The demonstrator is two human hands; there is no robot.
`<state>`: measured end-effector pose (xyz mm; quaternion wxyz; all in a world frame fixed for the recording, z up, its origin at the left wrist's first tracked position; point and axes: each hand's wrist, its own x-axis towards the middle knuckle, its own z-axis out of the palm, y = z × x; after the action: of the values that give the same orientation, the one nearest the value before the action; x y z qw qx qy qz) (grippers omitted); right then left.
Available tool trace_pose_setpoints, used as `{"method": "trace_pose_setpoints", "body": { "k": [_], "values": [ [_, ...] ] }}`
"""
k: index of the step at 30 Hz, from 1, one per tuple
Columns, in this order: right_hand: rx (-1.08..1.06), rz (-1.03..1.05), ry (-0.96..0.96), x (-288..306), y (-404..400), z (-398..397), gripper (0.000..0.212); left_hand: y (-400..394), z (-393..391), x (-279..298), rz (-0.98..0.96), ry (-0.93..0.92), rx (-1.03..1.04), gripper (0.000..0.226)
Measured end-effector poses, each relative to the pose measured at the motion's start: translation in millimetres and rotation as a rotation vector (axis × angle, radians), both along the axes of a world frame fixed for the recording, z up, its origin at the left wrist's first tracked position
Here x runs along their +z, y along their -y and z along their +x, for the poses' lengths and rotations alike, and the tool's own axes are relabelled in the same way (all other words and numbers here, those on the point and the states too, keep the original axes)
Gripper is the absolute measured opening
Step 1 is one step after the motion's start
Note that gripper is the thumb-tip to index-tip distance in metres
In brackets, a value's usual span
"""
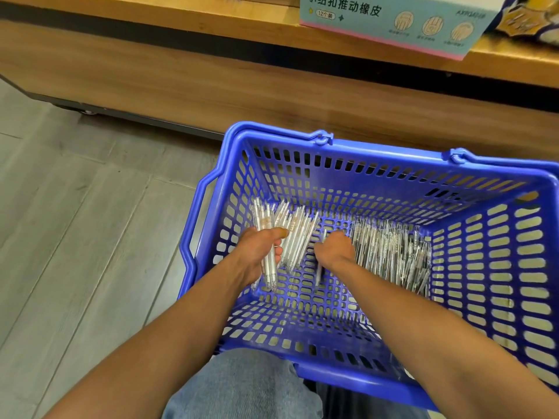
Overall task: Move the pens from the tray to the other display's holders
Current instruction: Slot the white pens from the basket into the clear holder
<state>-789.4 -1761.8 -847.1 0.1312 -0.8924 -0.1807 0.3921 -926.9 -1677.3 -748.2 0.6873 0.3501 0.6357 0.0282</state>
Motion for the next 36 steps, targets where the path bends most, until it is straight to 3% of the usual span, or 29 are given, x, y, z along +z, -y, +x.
{"method": "trace_pose_setpoints", "body": {
  "k": [3, 6, 8, 12, 14, 17, 20, 24, 26, 27, 29, 31, 36],
  "values": [
    [-0.014, 0.009, -0.022, 5.3, 8.5, 8.4, 0.020, 0.0, 0.1, 1.0, 0.006, 0.009, 0.005, 0.054],
    [0.000, 0.189, -0.178, 9.0, 8.1, 15.0, 0.019, 0.4, 0.9, 1.3, 0.031, 0.020, -0.018, 0.078],
    [-0.055, 0.358, -0.383, 26.3, 2.2, 15.4, 0.002, 0.7, 1.7, -0.3, 0.043, 0.022, -0.029, 0.087],
    [-0.073, 0.587, -0.791, 63.2, -15.6, 11.4, 0.018, 0.5, 3.6, 3.2, 0.031, 0.120, -0.016, 0.100],
    [-0.051, 0.643, -0.858, 75.0, -22.0, 6.0, 0.019, 0.7, 5.3, 6.7, 0.023, 0.202, -0.022, 0.109],
    [-0.046, 0.705, -0.798, 79.4, -28.5, -1.4, 0.014, 0.4, 5.2, 8.8, 0.015, 0.268, -0.012, 0.121],
    [-0.049, 0.707, -0.714, 76.0, -28.4, -5.2, 0.008, 1.6, 3.9, 9.4, -0.014, 0.257, 0.027, 0.119],
    [-0.148, 0.656, -0.879, 61.1, -20.5, -2.1, 0.021, 1.0, 4.4, 11.2, -0.003, 0.149, 0.037, 0.094],
    [-0.198, 0.584, -0.773, 46.7, -18.6, -0.4, 0.019, 0.6, 4.2, 10.0, 0.008, 0.108, 0.021, 0.078],
    [-0.199, 0.518, -0.633, 36.9, -17.6, 0.6, 0.014, 0.3, 3.8, 8.0, 0.007, 0.093, 0.024, 0.070],
    [-0.111, 0.334, -0.323, 16.5, -15.0, 2.9, 0.019, -0.2, 3.3, 8.9, 0.003, 0.076, 0.021, 0.061],
    [0.019, 0.174, -0.147, 5.7, -13.5, 4.0, 0.025, -0.3, 3.2, 10.3, -0.005, 0.082, 0.026, 0.062],
    [0.074, 0.078, -0.051, -6.0, -22.0, 2.9, 0.031, 0.7, 3.6, 12.1, 0.004, 0.095, 0.025, 0.061]
  ]
}}
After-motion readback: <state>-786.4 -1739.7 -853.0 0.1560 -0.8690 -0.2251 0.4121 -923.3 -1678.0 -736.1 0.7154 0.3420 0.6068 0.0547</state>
